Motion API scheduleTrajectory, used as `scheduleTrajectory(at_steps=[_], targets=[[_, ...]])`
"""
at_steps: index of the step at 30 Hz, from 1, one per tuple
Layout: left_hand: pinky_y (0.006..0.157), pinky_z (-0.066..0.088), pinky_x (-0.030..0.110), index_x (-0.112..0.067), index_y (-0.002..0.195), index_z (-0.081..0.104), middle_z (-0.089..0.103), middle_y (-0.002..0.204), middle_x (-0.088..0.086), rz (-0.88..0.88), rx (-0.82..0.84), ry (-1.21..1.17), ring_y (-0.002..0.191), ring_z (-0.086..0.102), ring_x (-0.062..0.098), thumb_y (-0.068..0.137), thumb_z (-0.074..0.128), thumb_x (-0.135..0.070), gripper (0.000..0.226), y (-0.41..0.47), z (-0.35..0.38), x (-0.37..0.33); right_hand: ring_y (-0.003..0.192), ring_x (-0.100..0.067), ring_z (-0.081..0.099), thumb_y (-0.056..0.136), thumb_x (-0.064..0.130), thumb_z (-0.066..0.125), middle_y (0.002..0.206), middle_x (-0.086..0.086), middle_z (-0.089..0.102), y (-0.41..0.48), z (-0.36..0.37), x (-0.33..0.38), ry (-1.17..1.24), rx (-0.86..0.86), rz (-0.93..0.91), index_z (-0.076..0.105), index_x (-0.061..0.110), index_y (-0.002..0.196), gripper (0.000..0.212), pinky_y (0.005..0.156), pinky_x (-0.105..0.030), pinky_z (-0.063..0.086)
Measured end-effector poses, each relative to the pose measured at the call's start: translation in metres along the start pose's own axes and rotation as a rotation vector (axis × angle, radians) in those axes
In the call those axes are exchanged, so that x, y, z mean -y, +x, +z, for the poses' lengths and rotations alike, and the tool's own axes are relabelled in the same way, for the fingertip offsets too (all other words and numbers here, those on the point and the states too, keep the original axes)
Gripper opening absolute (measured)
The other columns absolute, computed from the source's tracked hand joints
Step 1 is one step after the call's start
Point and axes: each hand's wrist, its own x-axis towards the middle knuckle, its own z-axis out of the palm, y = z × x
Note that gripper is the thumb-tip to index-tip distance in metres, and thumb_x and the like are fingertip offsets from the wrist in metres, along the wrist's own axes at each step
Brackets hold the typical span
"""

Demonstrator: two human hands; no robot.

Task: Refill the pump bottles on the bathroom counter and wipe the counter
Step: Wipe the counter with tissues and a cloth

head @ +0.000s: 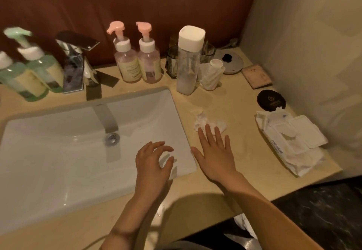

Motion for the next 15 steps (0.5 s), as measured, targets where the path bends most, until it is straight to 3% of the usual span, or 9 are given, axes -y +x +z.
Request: scheduleTrajectory(at_steps=[15], targets=[[0.109, 0.028, 0.044, -0.037, 0.094, 0.062, 0.055, 0.115, -0.015, -0.044, -0.062, -0.035, 0.127, 0.042, 0.020, 0.078, 0.052, -0.033, 0.019, 0.006, -0.007, 0.008, 0.145, -0.032, -0.004, 0.095, 0.060, 0.016, 0.159, -0.004, -0.004, 0.111, -0.048, -0.005, 0.003, 0.113, 0.011, 0.002, 0.030, 0.151, 0.065, 0.115, -0.047, -0.001]])
